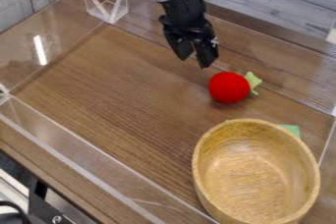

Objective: Move the red object to the right side of the table

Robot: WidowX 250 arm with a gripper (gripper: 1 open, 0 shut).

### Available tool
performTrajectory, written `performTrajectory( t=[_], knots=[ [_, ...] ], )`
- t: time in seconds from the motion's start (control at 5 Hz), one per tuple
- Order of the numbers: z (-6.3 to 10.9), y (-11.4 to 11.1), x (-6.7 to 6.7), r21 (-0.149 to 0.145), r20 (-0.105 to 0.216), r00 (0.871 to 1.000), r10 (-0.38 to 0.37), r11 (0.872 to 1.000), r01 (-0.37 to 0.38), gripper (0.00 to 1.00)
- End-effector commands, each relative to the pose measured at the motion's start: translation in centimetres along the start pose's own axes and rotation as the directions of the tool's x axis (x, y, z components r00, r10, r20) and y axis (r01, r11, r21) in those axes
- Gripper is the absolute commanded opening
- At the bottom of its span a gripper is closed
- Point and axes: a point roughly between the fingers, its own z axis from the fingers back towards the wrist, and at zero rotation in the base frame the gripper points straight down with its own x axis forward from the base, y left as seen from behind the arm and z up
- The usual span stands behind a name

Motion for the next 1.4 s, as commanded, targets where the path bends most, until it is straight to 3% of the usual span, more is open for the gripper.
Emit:
performTrajectory(
  t=[0.0,0.6,1.2],
  knots=[
    [0.9,-1.3,2.5,0.02,0.033,0.998,-0.055,0.998,0.054,1.0],
    [-2.8,-5.0,3.4,0.011,-0.034,0.995,-0.097,0.995,0.097,1.0],
    [-4.3,-6.4,2.8,0.086,-0.064,0.998,0.009,0.996,-0.003,1.0]
  ],
)
